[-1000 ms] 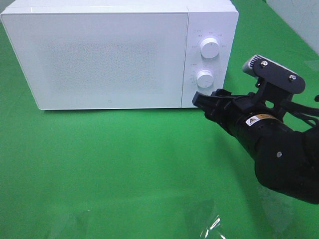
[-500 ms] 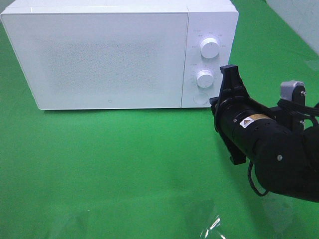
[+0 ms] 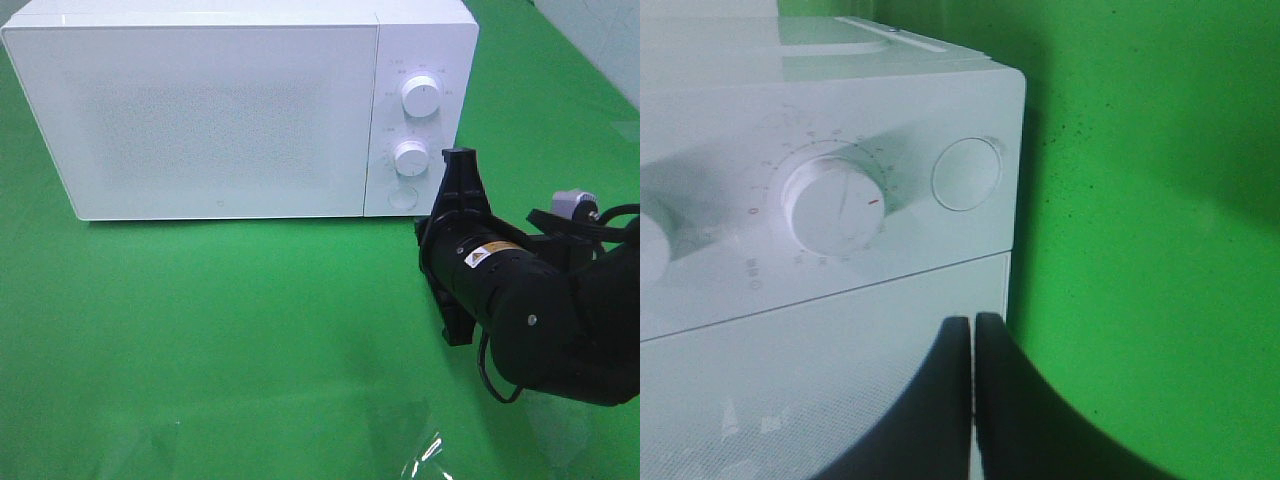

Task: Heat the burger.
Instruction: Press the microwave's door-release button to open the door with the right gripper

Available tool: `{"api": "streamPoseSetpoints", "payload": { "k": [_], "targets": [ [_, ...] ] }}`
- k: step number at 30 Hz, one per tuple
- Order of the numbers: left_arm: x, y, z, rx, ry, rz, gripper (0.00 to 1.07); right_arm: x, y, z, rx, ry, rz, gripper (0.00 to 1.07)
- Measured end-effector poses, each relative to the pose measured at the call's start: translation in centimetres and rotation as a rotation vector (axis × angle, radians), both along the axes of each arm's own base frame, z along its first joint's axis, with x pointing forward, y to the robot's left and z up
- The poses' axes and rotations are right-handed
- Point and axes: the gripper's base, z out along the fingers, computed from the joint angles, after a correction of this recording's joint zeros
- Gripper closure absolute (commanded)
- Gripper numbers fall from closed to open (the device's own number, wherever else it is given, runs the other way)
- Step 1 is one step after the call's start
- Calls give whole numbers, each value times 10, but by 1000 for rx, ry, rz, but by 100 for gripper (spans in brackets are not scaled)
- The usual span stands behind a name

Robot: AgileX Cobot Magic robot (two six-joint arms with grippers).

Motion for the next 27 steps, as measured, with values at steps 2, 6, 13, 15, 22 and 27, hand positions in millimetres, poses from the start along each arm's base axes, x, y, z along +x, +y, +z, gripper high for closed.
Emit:
{"api": "streamPoseSetpoints", "payload": {
  "k": [2, 6, 13, 15, 22, 27],
  "targets": [
    [0, 0, 0, 0, 0, 0, 17, 4, 3, -3, 9, 4, -10, 107],
    [0, 0, 0, 0, 0, 0, 17, 19, 7, -6, 21, -5, -32, 107],
    [0, 0, 0, 0, 0, 0, 17, 43, 4, -11, 26, -4, -65, 107],
    [0, 0, 0, 0, 0, 0, 17, 49, 5, -13, 24, -8, -66, 107],
    [0, 0, 0, 0, 0, 0, 17, 66, 9, -21, 32, 6, -70, 107],
    [0, 0, 0, 0, 0, 0, 17, 75, 5, -25, 30, 11, -87, 107]
  ]
}}
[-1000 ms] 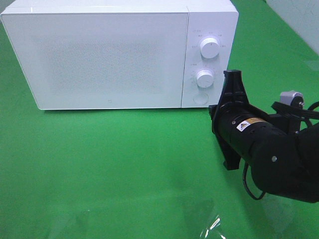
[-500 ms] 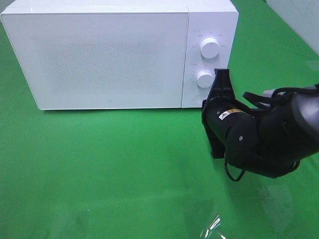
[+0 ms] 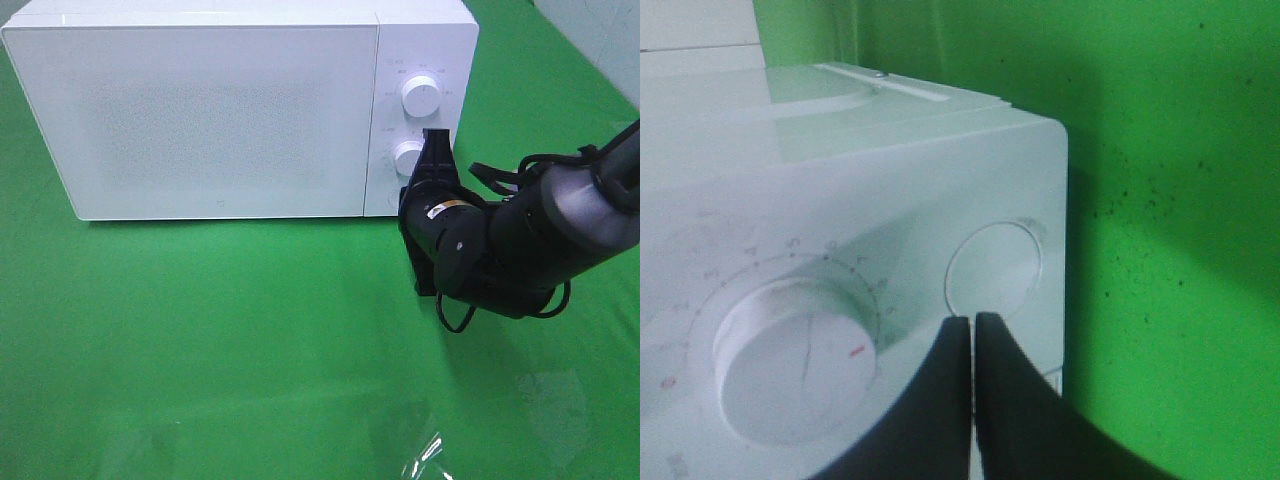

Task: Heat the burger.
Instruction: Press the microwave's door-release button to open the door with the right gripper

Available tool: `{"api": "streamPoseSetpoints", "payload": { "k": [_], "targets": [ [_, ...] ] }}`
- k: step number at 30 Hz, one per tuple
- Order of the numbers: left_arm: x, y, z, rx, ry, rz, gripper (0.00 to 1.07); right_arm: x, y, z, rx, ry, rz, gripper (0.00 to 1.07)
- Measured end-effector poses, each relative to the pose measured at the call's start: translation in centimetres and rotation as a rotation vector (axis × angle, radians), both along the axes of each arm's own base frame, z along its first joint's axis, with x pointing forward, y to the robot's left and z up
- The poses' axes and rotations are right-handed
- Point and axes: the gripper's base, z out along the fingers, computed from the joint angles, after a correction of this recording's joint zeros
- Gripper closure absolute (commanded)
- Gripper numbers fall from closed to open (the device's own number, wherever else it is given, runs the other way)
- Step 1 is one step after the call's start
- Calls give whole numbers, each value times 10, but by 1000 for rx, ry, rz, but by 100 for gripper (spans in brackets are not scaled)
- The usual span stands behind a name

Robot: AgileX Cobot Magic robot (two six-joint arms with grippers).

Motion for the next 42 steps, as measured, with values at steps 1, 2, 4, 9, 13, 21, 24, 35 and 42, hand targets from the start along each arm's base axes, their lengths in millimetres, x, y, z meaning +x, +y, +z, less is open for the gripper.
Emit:
{"api": "streamPoseSetpoints", "payload": {
  "k": [1, 2, 4, 9, 13, 21, 24, 35, 42],
  "targets": [
    [0, 0, 0, 0, 0, 0, 17, 2, -1, -1, 0, 2, -5, 107],
    [0, 0, 0, 0, 0, 0, 17, 6, -1, -4, -1, 7, -4, 107],
    [0, 0, 0, 0, 0, 0, 17, 8, 1, -5, 0, 8, -3, 107],
    [0, 0, 0, 0, 0, 0, 17, 12, 3, -5, 5, 1, 0, 107],
    [0, 0, 0, 0, 0, 0, 17, 14, 3, -7, 3, 1, -3, 107],
    [0, 0, 0, 0, 0, 0, 17, 19, 1, -5, 9, -9, -14, 107],
    [0, 0, 0, 0, 0, 0, 17, 19, 1, -5, 8, -10, -14, 107],
    [0, 0, 0, 0, 0, 0, 17, 24, 1, -16, 5, 3, -23, 107],
    [0, 0, 0, 0, 0, 0, 17, 25, 0, -15, 4, -19, -33, 107]
  ]
}}
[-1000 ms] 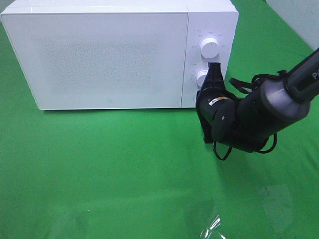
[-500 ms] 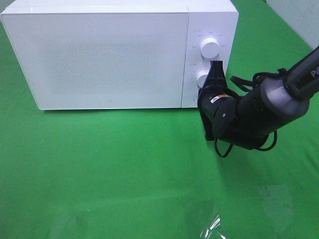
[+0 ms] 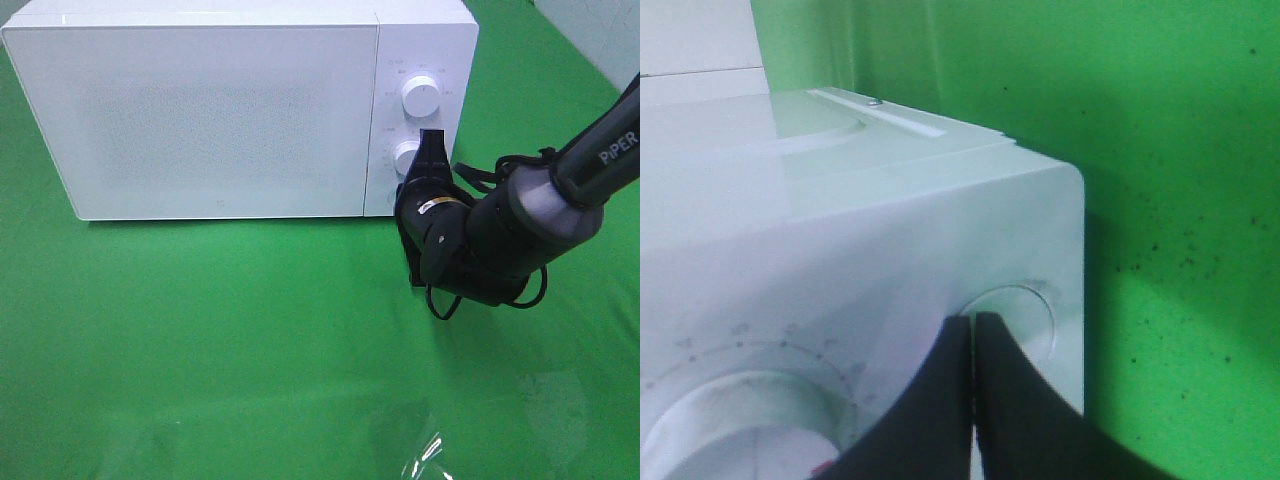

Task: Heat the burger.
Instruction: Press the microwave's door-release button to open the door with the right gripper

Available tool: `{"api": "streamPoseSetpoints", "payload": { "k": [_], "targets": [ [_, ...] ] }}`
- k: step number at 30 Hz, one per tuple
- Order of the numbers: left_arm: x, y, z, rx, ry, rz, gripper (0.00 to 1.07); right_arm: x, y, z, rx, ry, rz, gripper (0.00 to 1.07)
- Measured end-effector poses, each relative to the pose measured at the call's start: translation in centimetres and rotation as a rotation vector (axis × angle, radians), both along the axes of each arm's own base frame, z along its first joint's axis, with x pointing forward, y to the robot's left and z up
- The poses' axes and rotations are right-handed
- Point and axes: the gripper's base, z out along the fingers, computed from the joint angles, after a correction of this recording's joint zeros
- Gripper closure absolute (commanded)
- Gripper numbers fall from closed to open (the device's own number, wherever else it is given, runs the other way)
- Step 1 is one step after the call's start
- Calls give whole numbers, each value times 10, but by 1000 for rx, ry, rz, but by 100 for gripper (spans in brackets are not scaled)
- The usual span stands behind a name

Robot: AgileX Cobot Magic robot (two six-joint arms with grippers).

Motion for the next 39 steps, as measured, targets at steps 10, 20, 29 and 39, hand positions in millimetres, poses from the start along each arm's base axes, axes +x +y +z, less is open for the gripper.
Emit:
{"api": "streamPoseSetpoints", "payload": {
  "k": [10, 20, 29, 39],
  "targets": [
    [0, 0, 0, 0, 0, 0, 17, 5, 2, -6, 1, -1, -10, 107],
    [0, 0, 0, 0, 0, 0, 17, 5, 2, -5, 0, -10, -12, 107],
    [0, 0, 0, 0, 0, 0, 17, 8, 7, -8, 3, -23, -24, 107],
    [0, 0, 0, 0, 0, 0, 17, 13, 8, -16, 0, -26, -33, 107]
  ]
}}
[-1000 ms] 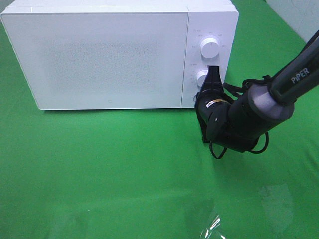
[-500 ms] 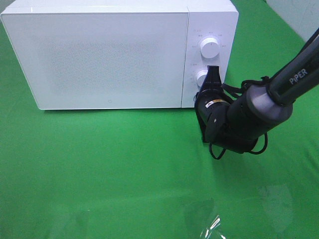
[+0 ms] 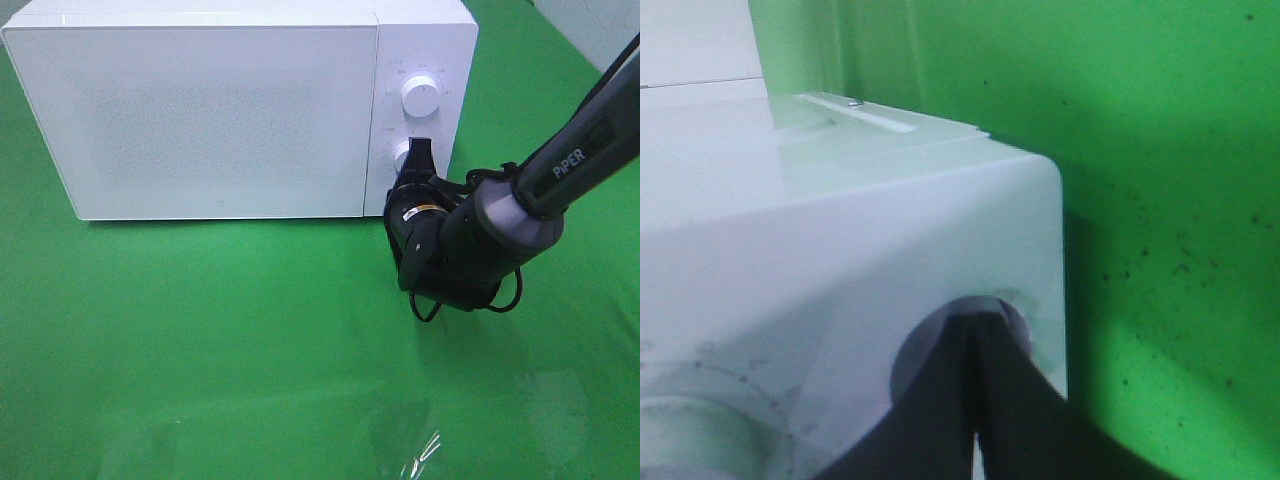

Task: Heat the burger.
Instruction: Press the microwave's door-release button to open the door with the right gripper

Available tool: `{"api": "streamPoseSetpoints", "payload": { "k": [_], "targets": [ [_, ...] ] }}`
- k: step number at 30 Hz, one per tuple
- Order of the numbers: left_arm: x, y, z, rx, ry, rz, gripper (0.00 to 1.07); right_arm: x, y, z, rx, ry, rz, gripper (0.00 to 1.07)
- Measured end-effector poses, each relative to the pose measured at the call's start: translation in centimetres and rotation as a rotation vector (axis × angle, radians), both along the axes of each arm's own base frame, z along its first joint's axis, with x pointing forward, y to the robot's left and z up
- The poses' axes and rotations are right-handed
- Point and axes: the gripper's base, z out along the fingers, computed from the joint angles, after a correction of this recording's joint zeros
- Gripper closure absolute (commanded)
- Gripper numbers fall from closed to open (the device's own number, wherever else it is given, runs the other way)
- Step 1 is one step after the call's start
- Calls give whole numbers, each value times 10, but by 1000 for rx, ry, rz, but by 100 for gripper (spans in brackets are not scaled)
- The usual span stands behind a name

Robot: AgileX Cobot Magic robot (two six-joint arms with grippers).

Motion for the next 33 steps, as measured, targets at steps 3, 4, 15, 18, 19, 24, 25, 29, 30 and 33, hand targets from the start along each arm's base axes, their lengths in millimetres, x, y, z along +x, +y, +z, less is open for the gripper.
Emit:
{"api": "streamPoseSetpoints", "payload": {
  "k": [3, 4, 15, 18, 19, 24, 25, 29, 30, 33],
  "targets": [
    [0, 0, 0, 0, 0, 0, 17, 0, -1, 0, 31, -10, -25, 107],
    [0, 0, 0, 0, 0, 0, 17, 0, -1, 0, 31, -10, -25, 107],
    [0, 0, 0, 0, 0, 0, 17, 3, 0, 4, 90, -31, -75, 107],
    [0, 0, 0, 0, 0, 0, 17, 4, 0, 4, 92, -32, -76, 107],
    [0, 0, 0, 0, 0, 0, 17, 4, 0, 4, 91, -32, -76, 107],
    [0, 0, 0, 0, 0, 0, 17, 3, 1, 4, 92, -31, -77, 107],
    [0, 0, 0, 0, 0, 0, 17, 3, 1, 4, 91, -31, -76, 107],
    [0, 0, 0, 0, 0, 0, 17, 3, 1, 4, 91, -31, -76, 107],
    [0, 0, 0, 0, 0, 0, 17, 3, 1, 4, 91, -31, -76, 107],
    [0, 0, 0, 0, 0, 0, 17, 3, 1, 4, 92, -30, -77, 107]
  ]
}}
